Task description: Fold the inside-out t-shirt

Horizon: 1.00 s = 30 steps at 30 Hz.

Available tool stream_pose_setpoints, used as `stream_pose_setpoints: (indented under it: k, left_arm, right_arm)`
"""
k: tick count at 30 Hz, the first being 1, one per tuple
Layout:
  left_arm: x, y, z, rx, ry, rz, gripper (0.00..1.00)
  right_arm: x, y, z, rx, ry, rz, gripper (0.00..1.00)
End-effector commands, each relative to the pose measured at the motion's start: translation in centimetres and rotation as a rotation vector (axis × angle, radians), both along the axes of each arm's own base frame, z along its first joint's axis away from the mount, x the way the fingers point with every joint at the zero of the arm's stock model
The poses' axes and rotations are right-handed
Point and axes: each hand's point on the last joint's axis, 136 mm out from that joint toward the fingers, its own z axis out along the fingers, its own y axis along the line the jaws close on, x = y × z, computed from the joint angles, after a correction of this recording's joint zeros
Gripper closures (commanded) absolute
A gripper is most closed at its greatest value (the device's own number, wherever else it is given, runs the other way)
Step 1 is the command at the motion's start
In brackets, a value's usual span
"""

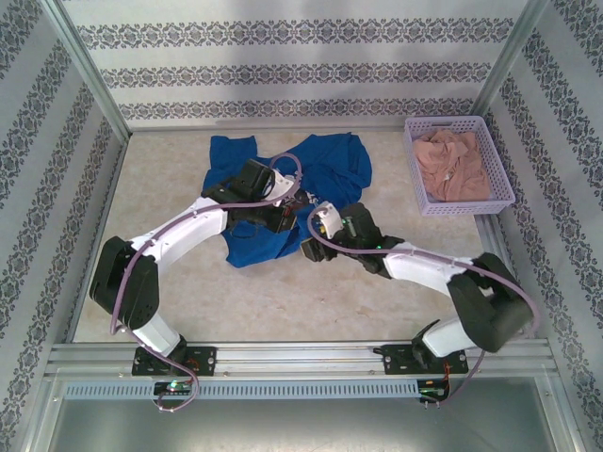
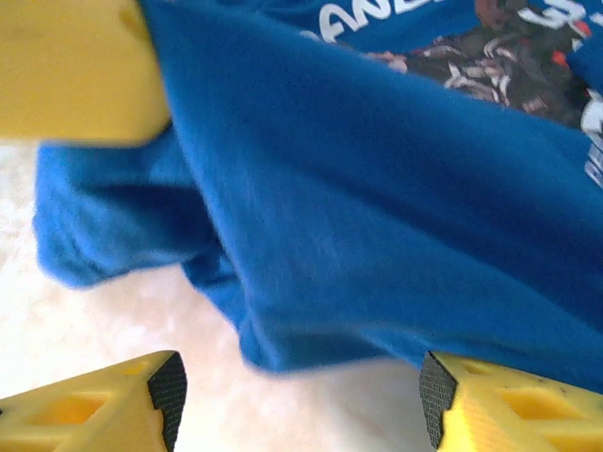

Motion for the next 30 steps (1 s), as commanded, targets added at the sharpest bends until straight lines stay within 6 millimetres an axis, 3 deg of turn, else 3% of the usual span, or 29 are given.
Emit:
stream_pose_setpoints:
  k: [1,2,5,7,8,9,11,14,19,23,26,30]
  left_arm:
    - [-0.6,-0.3,1.8,-0.076,0.054,-0.006,1.0]
    - [-0.4,0.0,1.9,-0.078,0.051,0.009,1.0]
    - [1.0,1.1,2.1,-0.069,0.026,0.084,0.99]
    - [2.7,3.1,1.4,0.019,-0.039,0.195,0.97]
    - [3.5,4.3,0.9,0.074,-0.079,0.251,0.91]
    - [4.4,5.7,0.4,0.14,-0.133,0.316,0.82]
    - [5.4,8.3,-0.9,0.264,-0.211,0.397,0.74]
    - [4.3,9.7,-1.9,0.324,-0.235,0.41,0.57]
    - [-0.6,6.4,-1.2,0.144,-0.261,0.29,0.39]
    - [-3.4,3.9,-1.2,0.125,-0.321,0.217,0.26]
    - [-3.1,2.9,-2.9,0.174,-0.312,0.189,0.22]
    - [-0.4,1.6,-5.3,0.244,-0.332,0.175,0.25]
  right_arm:
    - [3.8,1.4,1.8,-0.005,-0.137,-0.073,0.35]
    - [4.1,1.6,1.7,0.0,-0.13,-0.079,0.39]
    - [4.5,1.5,1.2,0.001,-0.09,-0.117,0.77]
    - [3.8,1.0,1.0,-0.003,-0.032,-0.125,0.94]
    - [3.3,0.9,1.1,0.012,-0.001,-0.119,0.99]
    - [2.7,0.8,1.2,0.04,0.044,-0.117,1.0]
    - [1.7,0.9,1.7,0.113,0.133,-0.116,1.0]
    - [1.1,0.8,2.1,0.223,0.287,-0.153,1.0]
    - [1.2,0.7,2.4,0.309,0.456,-0.211,1.0]
    - [1.3,0.8,3.4,0.32,0.489,-0.219,1.0]
    - [1.4,0.7,4.0,0.326,0.489,-0.222,1.0]
    - [1.2,-0.1,4.4,0.311,0.463,-0.224,1.0]
